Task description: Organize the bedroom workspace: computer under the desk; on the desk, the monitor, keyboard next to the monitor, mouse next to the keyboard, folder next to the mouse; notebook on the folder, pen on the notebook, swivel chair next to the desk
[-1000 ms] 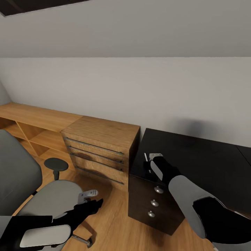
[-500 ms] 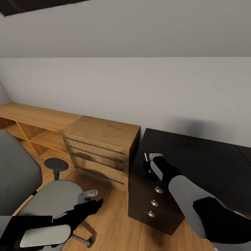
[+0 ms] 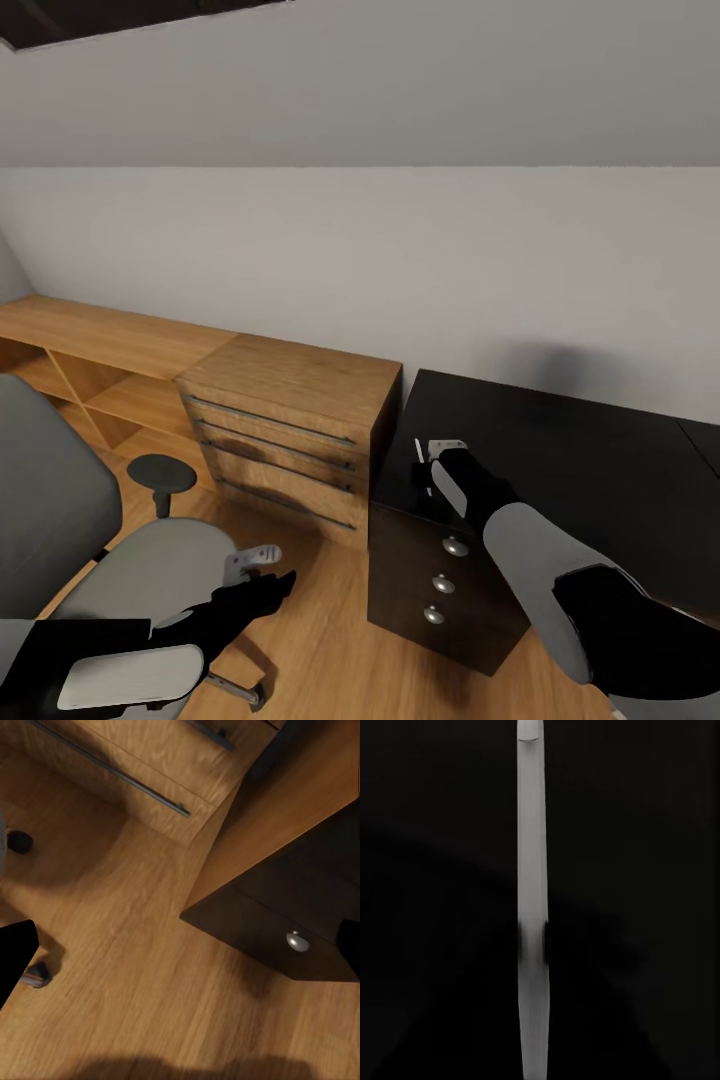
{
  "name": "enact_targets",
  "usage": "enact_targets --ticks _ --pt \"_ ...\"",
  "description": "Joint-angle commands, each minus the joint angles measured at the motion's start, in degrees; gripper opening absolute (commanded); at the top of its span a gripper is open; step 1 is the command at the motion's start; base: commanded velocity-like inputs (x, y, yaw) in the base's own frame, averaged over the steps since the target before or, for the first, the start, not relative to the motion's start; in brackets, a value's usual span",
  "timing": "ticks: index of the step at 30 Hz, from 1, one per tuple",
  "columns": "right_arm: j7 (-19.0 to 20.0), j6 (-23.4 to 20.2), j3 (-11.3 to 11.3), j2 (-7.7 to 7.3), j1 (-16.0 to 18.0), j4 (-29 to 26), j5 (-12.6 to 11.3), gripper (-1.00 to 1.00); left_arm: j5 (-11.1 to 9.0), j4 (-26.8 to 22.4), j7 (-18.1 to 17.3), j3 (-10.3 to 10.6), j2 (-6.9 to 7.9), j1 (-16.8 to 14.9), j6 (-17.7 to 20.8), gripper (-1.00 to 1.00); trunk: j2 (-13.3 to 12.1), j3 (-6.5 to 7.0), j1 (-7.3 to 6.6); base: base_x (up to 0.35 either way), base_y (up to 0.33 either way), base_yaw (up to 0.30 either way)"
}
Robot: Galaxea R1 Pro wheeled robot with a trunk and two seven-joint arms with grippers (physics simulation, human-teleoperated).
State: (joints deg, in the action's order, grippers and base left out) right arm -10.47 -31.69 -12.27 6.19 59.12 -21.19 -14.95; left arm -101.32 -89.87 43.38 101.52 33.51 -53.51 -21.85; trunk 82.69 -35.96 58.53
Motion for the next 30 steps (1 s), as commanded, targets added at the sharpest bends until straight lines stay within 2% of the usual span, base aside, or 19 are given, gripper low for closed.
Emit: enact_targets --ticks 1,6,10,11,12,13,15,16,18,22,24,30 --pt "-0.46 -0.22 -0.44 -0.04 0.03 -0.08 -0.7 -1.0 -0.27 -0.03 0.07 0.14 0.0 -0.1 -0.29 1.0 -0.38 0.13 -0.23 0.0 0.0 0.0" --pt "-0.51 0.12 -0.39 -0.13 0.03 -1.16 -0.63 -1.0 -0.41 1.08 0.0 0.21 -0.33 -0.1 -0.06 1.0 -2.39 1.02 -1.32 0.0 0.0 0.0" --pt "-0.82 0.28 -0.19 -0.46 -0.08 -6.01 -0.61 -1.0 -0.54 5.45 -0.14 0.26 -3.1 -0.1 0.1 1.0 -3.99 1.74 -2.2 0.0 0.0 0.0" --pt "-0.92 0.27 -0.1 -0.59 -0.11 -6.82 -0.61 -1.0 -0.69 7.94 -0.17 0.42 -4.68 -0.1 0.15 1.0 -4.39 1.92 -2.42 0.0 0.0 0.0" --pt "-1.03 0.26 -0.02 -0.72 -0.13 -7.58 -0.61 -1.0 -0.89 9.26 -0.18 0.6 -5.52 -0.1 0.18 1.0 -4.79 2.1 -2.64 0.0 0.0 0.0" --pt "-1.29 0.25 0.15 -1.05 -0.17 -8.88 -0.61 -1.0 -1.57 11.76 -0.23 1.18 -7.2 -0.1 0.27 1.0 -5.19 2.28 -2.86 0.0 0.0 0.0" --pt "-1.63 0.22 0.37 -1.33 -0.21 -10.01 -0.61 -1.0 -2.61 13.87 -0.26 1.95 -8.83 -0.1 0.66 1.0 -6.0 2.64 -3.3 0.0 0.0 0.0" --pt "-2.04 0.19 0.68 -1.58 -0.28 -11.01 -0.61 -1.0 -3.92 15.67 -0.3 2.67 -10.29 -0.1 1.65 1.0 -6.4 2.82 -3.52 0.0 0.0 0.0" --pt "-2.62 0.15 1.33 -1.82 -0.6 -12.53 -0.61 -1.0 -5.83 18.28 -0.38 3.34 -12.17 -0.1 4.3 1.0 -7.2 3.18 -3.96 0.0 0.0 0.0" --pt "-4.61 0.0 3.76 -2.08 -2.78 -18.54 -0.61 -1.0 -8.02 24.19 -0.51 3.89 -15.46 -0.1 10.28 1.0 -8.8 3.9 -4.84 0.0 0.0 0.0" --pt "-6.98 -0.02 4.4 -2.11 -4.73 -22.62 -0.61 -1.0 -8.61 25.85 -0.5 4.0 -16.37 -0.1 11.34 1.0 -9.61 4.25 -5.28 0.0 0.0 0.0" --pt "-13.59 -0.16 6.46 -2.05 -9.55 -32.33 -0.65 -1.0 -9.65 27.27 -0.51 4.12 -17.24 -0.1 12.26 1.0 -12.01 5.33 -6.6 -0.002 0.0 0.0"
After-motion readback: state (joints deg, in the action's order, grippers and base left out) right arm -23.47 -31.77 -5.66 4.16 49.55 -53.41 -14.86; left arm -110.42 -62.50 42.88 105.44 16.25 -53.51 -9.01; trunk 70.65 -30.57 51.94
